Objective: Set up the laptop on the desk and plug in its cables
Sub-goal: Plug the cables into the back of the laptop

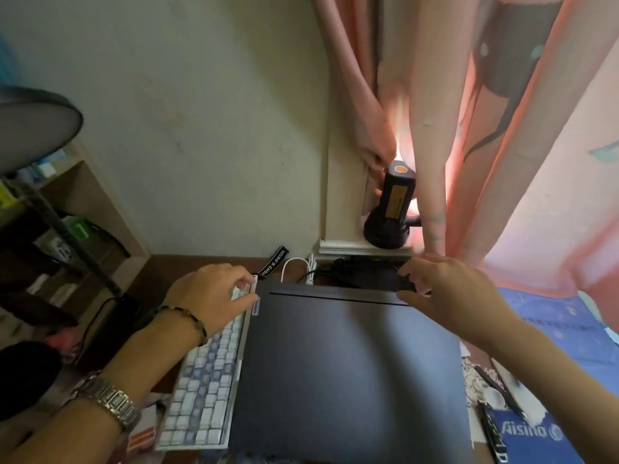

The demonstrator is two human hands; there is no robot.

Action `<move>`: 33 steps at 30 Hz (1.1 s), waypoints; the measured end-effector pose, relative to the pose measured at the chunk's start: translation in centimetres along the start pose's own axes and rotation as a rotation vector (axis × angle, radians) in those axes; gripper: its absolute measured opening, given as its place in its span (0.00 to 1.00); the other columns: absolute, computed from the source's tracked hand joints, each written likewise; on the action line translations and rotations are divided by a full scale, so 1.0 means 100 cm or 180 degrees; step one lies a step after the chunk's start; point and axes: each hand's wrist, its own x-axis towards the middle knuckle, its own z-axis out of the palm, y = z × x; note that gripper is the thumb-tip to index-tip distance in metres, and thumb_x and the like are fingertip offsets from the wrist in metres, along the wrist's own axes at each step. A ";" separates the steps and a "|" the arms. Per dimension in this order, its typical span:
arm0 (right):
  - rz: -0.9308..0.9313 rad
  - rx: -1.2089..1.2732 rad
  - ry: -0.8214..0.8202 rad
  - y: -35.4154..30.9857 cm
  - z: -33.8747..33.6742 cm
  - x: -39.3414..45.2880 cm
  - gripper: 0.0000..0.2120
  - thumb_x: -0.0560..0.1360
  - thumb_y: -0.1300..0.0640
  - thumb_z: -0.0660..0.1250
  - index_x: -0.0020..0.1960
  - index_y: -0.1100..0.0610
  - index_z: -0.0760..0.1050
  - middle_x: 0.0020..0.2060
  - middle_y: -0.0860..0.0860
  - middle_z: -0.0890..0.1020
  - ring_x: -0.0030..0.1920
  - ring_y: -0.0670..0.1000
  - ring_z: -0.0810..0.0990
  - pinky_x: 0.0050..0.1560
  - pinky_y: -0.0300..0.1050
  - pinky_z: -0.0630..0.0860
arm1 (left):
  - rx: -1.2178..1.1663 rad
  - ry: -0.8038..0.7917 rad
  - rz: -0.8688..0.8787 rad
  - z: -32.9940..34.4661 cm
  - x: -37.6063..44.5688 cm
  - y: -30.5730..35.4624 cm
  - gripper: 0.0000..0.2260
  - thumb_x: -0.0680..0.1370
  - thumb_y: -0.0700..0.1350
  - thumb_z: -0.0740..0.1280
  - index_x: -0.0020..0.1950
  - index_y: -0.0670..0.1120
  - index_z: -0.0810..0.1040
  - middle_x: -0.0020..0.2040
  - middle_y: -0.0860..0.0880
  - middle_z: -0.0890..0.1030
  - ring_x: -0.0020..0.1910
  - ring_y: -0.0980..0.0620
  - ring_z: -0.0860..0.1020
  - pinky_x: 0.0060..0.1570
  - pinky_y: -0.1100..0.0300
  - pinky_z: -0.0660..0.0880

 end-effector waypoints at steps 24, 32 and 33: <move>0.0620 0.1216 -0.0714 0.058 0.105 0.107 0.15 0.66 0.55 0.75 0.50 0.43 0.77 0.37 0.34 0.76 0.39 0.36 0.78 0.37 0.28 0.76 | -0.1042 -0.1080 0.0184 0.116 0.189 -0.025 0.09 0.67 0.49 0.73 0.46 0.53 0.79 0.36 0.60 0.77 0.39 0.59 0.77 0.44 0.59 0.75; 0.0301 0.1424 -0.1273 0.068 0.133 0.122 0.13 0.64 0.61 0.77 0.48 0.54 0.81 0.39 0.45 0.81 0.37 0.41 0.80 0.40 0.29 0.76 | -0.0970 -0.1854 0.0987 0.141 0.209 0.000 0.10 0.68 0.49 0.73 0.49 0.53 0.80 0.41 0.56 0.82 0.40 0.60 0.79 0.44 0.64 0.76; 0.0287 0.1409 -0.1319 0.072 0.135 0.121 0.12 0.64 0.61 0.77 0.46 0.55 0.82 0.38 0.44 0.81 0.36 0.39 0.79 0.39 0.28 0.75 | -0.0903 -0.1896 0.1111 0.142 0.210 0.008 0.11 0.68 0.50 0.73 0.49 0.53 0.80 0.41 0.57 0.82 0.39 0.61 0.78 0.43 0.65 0.76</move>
